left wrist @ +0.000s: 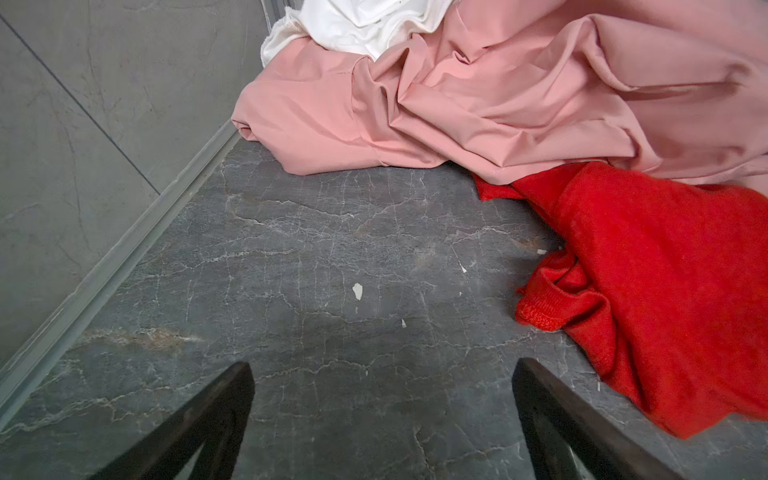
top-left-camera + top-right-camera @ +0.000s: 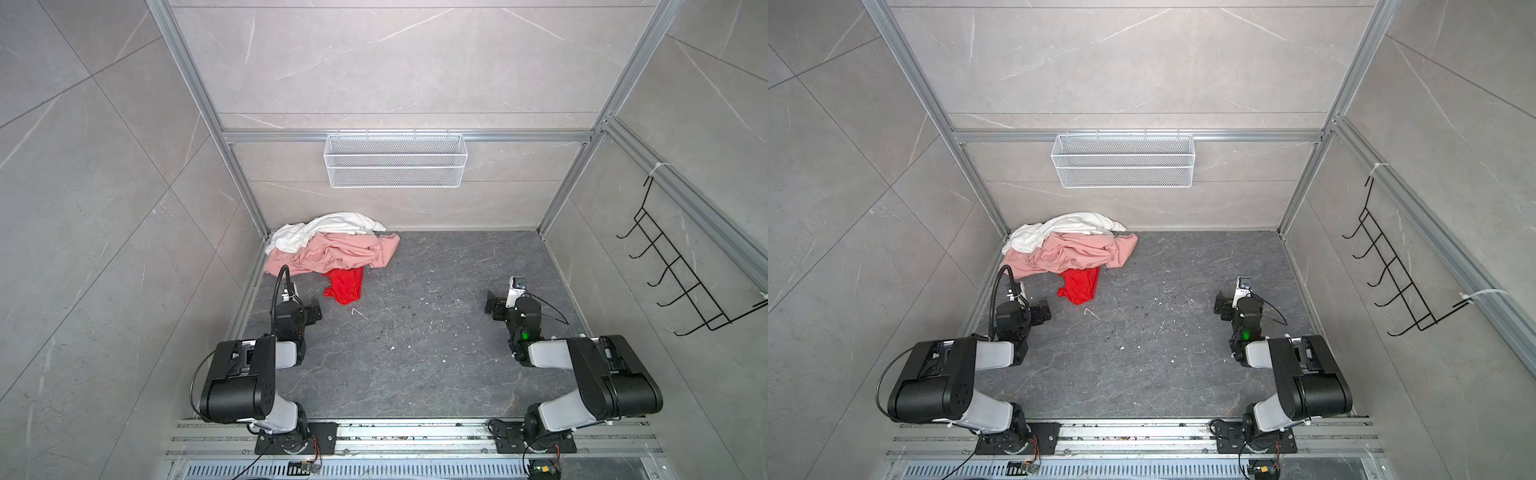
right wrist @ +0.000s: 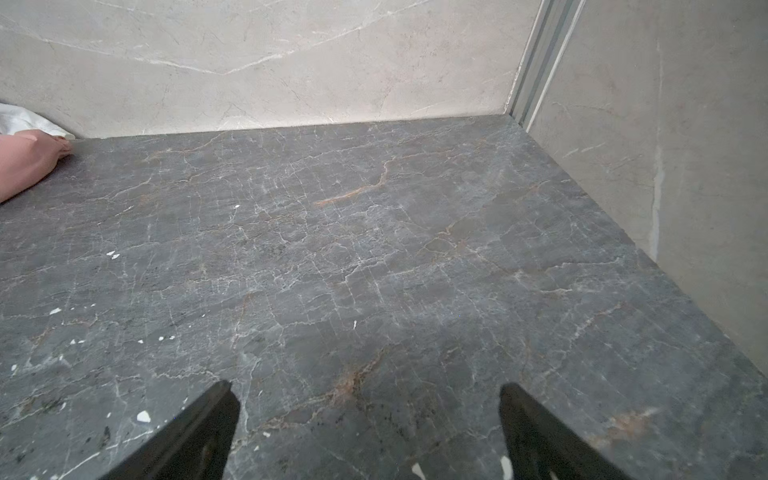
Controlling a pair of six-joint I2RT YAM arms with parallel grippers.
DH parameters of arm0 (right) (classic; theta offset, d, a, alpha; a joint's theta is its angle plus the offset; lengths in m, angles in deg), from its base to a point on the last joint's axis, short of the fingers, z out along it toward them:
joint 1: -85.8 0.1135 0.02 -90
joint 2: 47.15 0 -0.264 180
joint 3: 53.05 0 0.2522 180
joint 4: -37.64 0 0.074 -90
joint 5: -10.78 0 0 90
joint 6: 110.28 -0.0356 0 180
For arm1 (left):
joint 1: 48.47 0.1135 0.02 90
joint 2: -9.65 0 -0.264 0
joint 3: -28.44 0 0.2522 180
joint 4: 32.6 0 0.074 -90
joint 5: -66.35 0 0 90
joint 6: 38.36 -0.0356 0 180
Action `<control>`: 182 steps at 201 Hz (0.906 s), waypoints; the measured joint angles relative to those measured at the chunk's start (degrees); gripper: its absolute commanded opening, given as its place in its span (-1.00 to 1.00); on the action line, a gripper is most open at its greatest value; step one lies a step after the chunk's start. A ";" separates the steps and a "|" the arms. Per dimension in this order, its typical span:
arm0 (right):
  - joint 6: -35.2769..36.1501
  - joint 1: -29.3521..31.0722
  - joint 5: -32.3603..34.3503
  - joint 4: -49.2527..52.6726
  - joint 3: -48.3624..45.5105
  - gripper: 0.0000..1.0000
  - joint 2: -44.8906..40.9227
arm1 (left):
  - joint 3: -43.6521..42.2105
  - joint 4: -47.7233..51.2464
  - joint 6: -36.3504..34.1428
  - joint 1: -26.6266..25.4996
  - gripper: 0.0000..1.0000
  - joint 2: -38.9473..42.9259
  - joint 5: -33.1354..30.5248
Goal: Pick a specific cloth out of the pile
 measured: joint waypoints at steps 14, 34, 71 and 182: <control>0.00 0.00 -0.15 0.00 0.00 0.99 0.00 | 0.00 0.00 0.00 0.00 1.00 0.00 0.00; 0.00 0.00 -0.20 0.00 0.00 0.99 0.00 | 0.00 0.00 0.00 0.00 1.00 0.00 -0.02; 0.00 -0.09 -0.63 -0.02 0.00 0.99 0.00 | 0.00 0.00 0.00 0.00 1.00 0.00 0.00; 0.04 -0.26 -1.62 -0.02 0.00 0.99 0.00 | 0.00 0.00 0.02 -0.66 1.00 0.00 -1.03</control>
